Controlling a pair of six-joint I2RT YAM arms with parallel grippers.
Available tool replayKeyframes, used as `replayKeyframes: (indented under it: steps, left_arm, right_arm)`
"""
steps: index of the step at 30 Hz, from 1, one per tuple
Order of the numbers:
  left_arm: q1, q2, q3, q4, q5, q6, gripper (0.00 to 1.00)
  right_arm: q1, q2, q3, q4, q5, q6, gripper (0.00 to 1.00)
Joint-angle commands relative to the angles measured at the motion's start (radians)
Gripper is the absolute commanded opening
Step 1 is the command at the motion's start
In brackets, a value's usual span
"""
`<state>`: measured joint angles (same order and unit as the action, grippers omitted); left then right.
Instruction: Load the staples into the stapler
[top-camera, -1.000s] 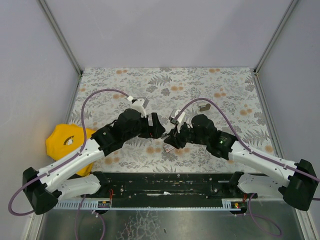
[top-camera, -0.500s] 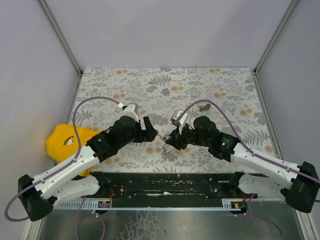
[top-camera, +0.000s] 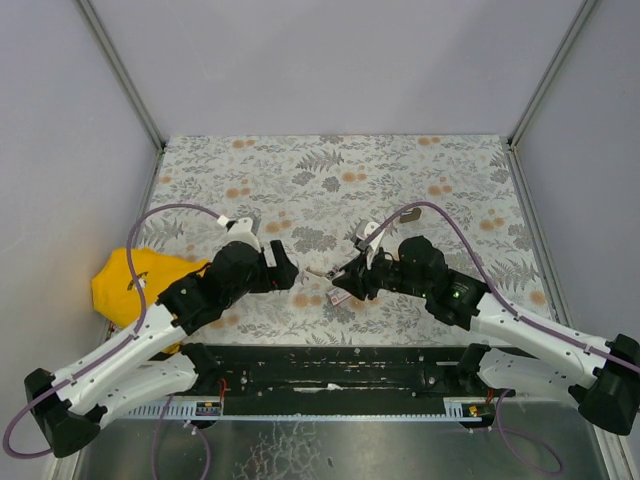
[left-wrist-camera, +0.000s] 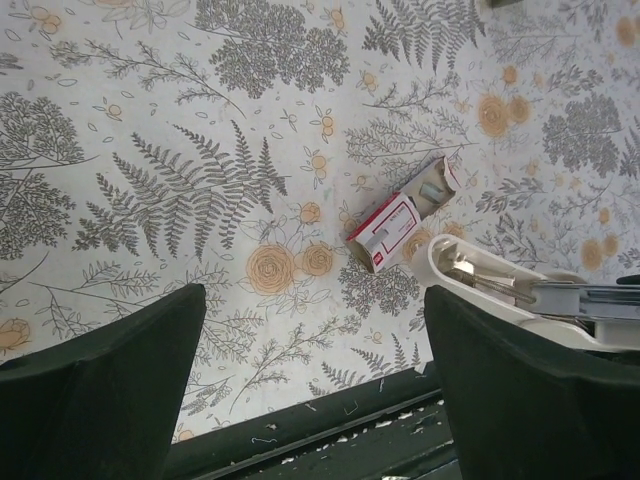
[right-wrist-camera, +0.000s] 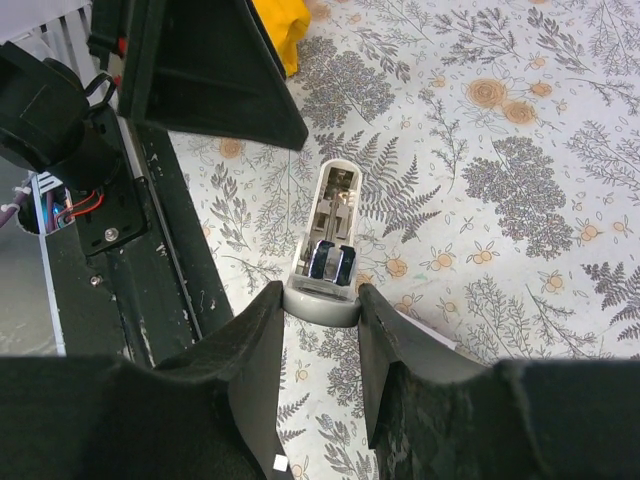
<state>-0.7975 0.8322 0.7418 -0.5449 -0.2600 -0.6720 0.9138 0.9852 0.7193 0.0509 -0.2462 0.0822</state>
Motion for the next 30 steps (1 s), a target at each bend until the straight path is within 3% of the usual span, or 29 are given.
replayKeyframes:
  steps: [1,6,9,11,13,15,18,25,30]
  left_arm:
    - [0.018,-0.078,0.039,-0.004,-0.005,0.085,0.90]
    - [0.018,-0.151,0.087,0.151,0.312,0.293,0.91]
    - [0.018,-0.115,0.129,0.208,0.528,0.359,0.93]
    - [0.017,-0.072,0.169,0.204,0.593,0.388,0.92]
    - [0.017,-0.049,0.204,0.179,0.523,0.395,0.92]
    - [0.019,-0.060,0.216,0.160,0.319,0.364,0.94]
    - [0.035,-0.083,0.212,0.131,0.155,0.282,1.00]
    - [0.101,-0.139,0.077,0.106,0.106,0.082,1.00]
    - [0.110,-0.184,-0.003,0.109,0.111,0.026,1.00]
  right_arm:
    - [0.003,-0.047,-0.032,0.124,-0.014,0.043,0.00]
    - [0.001,-0.088,-0.103,0.277,-0.103,0.095,0.00]
    - [-0.004,-0.086,-0.105,0.330,-0.171,0.128,0.00]
    - [-0.008,-0.079,-0.099,0.351,-0.184,0.147,0.00]
    - [-0.008,-0.074,-0.100,0.343,-0.108,0.142,0.00]
    - [-0.008,-0.057,-0.118,0.358,-0.013,0.108,0.00]
    - [-0.007,0.011,-0.133,0.429,0.083,0.055,0.00]
    - [-0.007,0.317,-0.132,0.763,0.232,0.034,0.00]
    - [-0.005,0.534,-0.136,0.959,0.298,0.014,0.00]
